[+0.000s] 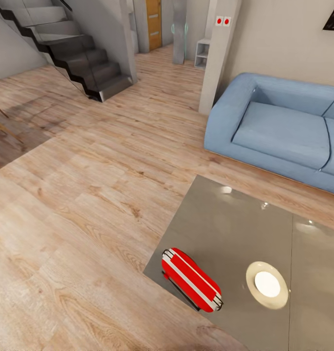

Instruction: Turn on the radio receiver that's on the table in the living room.

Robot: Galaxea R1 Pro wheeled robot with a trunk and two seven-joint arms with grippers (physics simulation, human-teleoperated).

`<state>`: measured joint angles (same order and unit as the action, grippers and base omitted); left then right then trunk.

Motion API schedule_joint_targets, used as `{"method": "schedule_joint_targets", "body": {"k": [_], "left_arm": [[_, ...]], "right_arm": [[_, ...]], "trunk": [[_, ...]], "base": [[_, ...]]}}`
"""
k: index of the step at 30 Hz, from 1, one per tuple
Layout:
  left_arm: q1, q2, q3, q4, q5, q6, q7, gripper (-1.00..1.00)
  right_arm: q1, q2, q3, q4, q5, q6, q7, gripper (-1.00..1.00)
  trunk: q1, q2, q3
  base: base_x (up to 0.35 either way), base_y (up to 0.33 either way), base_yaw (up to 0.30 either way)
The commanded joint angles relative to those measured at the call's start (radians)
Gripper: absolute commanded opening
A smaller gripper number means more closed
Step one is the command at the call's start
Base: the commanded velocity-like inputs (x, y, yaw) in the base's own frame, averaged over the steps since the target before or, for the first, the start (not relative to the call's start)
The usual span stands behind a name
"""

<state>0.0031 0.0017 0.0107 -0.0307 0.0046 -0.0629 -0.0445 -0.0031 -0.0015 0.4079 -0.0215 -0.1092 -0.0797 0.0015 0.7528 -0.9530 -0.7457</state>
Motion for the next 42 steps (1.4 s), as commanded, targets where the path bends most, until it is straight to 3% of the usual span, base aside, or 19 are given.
{"method": "schedule_joint_targets", "body": {"k": [1, 12, 34, 42], "left_arm": [[0.000, 0.000, -0.001, 0.000, 0.000, 0.000, 0.000, 1.00], [-0.002, -0.003, 0.006, 0.043, -0.002, 0.005, 0.000, 1.00], [-0.002, -0.013, 0.008, -0.009, -0.001, -0.006, -0.001, 1.00], [-0.002, -0.032, 0.003, -0.019, -0.001, -0.006, -0.004, 1.00]], "right_arm": [[0.000, 0.000, 0.000, 0.000, 0.000, 0.000, 0.000, 1.00], [0.026, -0.008, 0.002, 0.008, 0.004, 0.003, 0.000, 1.00], [0.029, -0.005, 0.002, 0.009, 0.004, 0.000, 0.000, 1.00], [0.029, -0.012, 0.007, -0.002, 0.010, -0.004, 0.001, 1.00]], "trunk": [[0.000, 0.000, 0.000], [0.000, 0.000, 0.000], [0.000, 0.000, 0.000], [0.000, 0.000, 0.000]], "base": [[0.000, 0.000, 0.000], [0.000, 0.000, 0.000], [0.000, 0.000, 0.000], [0.000, 0.000, 0.000]]}}
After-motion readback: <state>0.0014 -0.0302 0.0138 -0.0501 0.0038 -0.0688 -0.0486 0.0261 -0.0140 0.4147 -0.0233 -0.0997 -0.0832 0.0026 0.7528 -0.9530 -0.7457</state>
